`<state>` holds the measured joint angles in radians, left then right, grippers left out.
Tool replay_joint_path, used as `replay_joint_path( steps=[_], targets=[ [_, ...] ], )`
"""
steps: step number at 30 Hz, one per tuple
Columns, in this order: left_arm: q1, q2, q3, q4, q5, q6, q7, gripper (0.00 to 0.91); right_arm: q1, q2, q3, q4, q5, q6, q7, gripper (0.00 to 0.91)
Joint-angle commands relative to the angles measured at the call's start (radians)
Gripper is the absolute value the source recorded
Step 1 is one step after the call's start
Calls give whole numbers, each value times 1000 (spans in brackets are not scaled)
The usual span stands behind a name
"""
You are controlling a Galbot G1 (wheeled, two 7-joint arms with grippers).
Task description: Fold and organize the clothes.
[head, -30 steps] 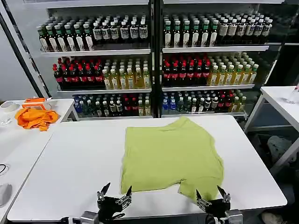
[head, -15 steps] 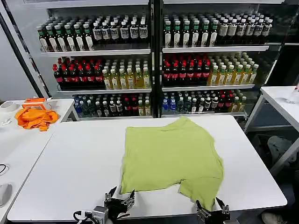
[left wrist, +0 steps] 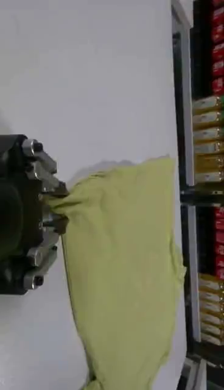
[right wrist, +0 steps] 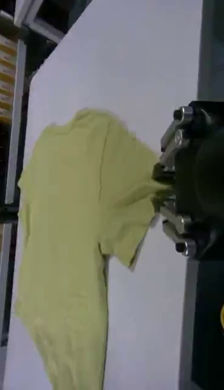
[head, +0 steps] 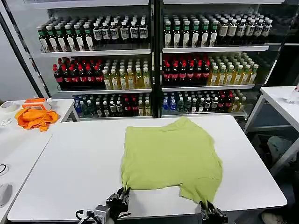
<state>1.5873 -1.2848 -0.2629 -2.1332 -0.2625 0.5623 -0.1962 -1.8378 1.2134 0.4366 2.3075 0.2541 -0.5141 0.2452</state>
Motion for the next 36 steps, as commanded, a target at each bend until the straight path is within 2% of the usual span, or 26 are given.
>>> replay_joint_path(
  steps=[1,8,13,22,29,36],
  targets=[
    [38,7,-35,-84,-18,-21,8,40,-8,0,8,30,1,33,1,0],
    [79,35,-103,-177,-69,-26,12,40,-7,-5,46,117,10,54,2,0],
    [54,65,-117,-182,-89,-25,20,40,67,-25,65,108,33,54,5,0],
    [-93,106,-105,-77,-145,-8,23,40,321,-64,31,-44,69,47,7,0],
    [-227,143,-49,24,-143,11,36,40,512,-118,-19,-161,96,7,-10,0],
    [-335,142,16,99,-136,13,33,40,636,-160,-66,-253,97,1,-21,0]
  ],
)
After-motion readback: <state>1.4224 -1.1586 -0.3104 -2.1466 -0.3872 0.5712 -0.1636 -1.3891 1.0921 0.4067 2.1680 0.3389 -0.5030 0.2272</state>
